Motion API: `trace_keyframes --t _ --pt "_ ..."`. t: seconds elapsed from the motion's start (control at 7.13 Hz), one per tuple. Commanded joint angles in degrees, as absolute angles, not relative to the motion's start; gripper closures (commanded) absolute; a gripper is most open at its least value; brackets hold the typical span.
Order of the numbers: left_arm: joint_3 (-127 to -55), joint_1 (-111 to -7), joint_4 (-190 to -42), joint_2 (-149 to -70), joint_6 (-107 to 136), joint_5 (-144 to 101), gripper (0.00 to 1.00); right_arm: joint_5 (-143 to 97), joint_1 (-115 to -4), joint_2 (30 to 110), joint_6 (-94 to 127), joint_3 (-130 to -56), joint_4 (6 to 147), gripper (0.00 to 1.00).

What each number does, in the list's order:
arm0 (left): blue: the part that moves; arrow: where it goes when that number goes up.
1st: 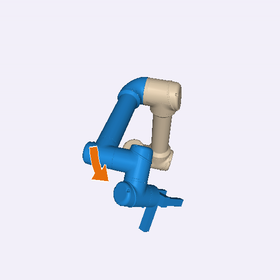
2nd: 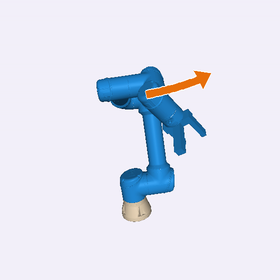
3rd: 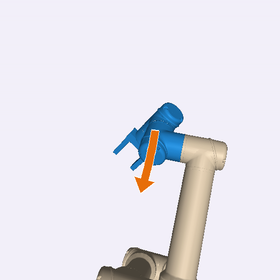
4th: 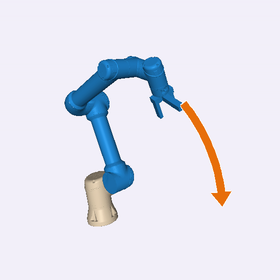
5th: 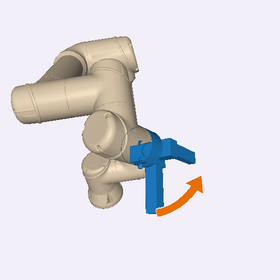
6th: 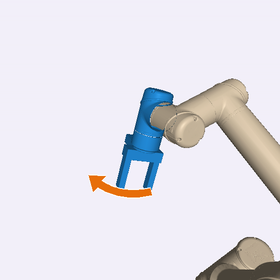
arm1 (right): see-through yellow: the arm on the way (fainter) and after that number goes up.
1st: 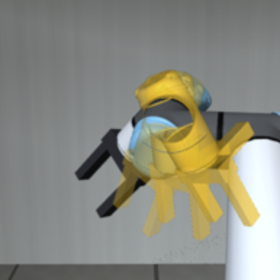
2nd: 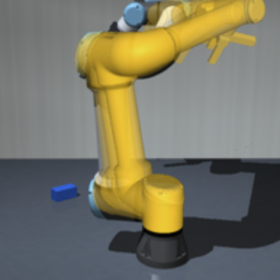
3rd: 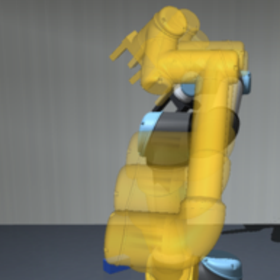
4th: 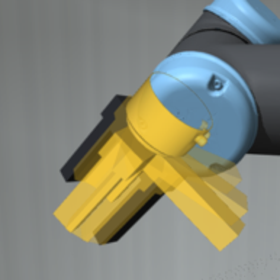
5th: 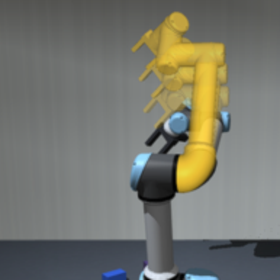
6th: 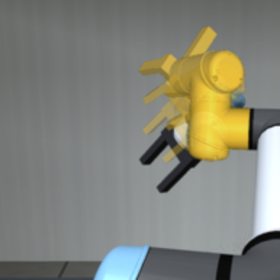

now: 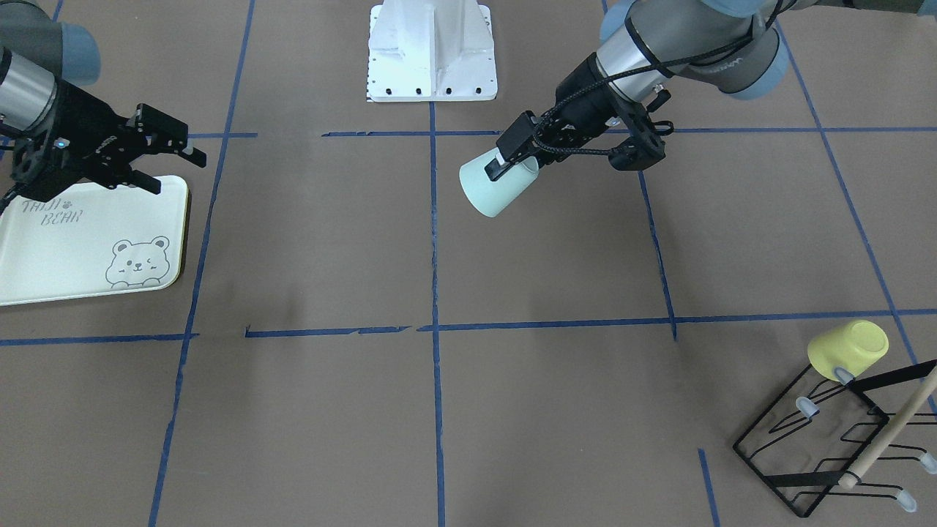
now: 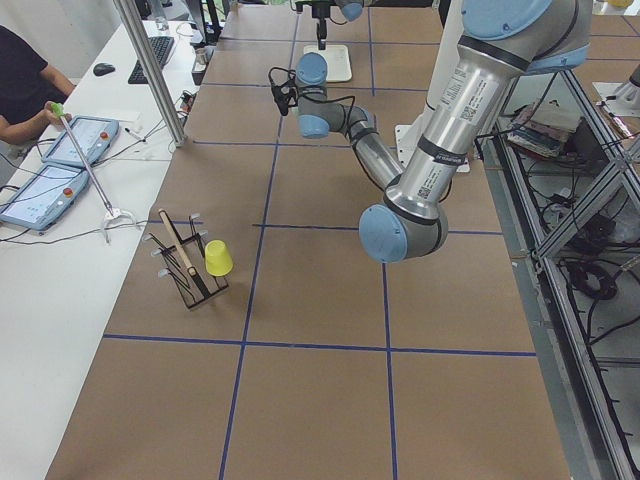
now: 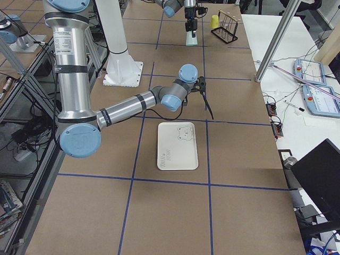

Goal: Left arm grabs green cup and hands to right arm on tray

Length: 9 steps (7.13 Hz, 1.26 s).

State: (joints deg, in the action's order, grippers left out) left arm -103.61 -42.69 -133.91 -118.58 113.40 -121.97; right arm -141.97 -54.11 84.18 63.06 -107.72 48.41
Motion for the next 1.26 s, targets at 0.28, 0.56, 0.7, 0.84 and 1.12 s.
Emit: trace_keyframes --t 0.28,0.56,0.7,0.84,1.12 --pt "-90.0 -41.4 -170.1 -117.8 139.2 -118.7 0.92 -130.2 -46.0 82.7 96.0 -105.9 21.1 0.00" --pt "-88.2 -41.2 -173.9 -118.5 152.3 -118.7 0.92 -122.4 -42.0 81.7 106.6 -105.5 9.0 0.01" --pt "-89.0 -40.7 -174.3 -118.6 153.8 -118.9 0.92 -117.9 -40.3 79.3 112.9 -105.5 4.9 0.02" --pt "-89.0 -37.6 -176.1 -118.7 159.6 -118.8 0.92 -112.3 -37.9 76.8 115.5 -105.3 1.6 0.02" --pt "-89.6 -37.1 -180.8 -118.6 169.6 -118.7 0.91 -108.8 -36.4 71.4 115.3 -102.9 -0.7 0.02"
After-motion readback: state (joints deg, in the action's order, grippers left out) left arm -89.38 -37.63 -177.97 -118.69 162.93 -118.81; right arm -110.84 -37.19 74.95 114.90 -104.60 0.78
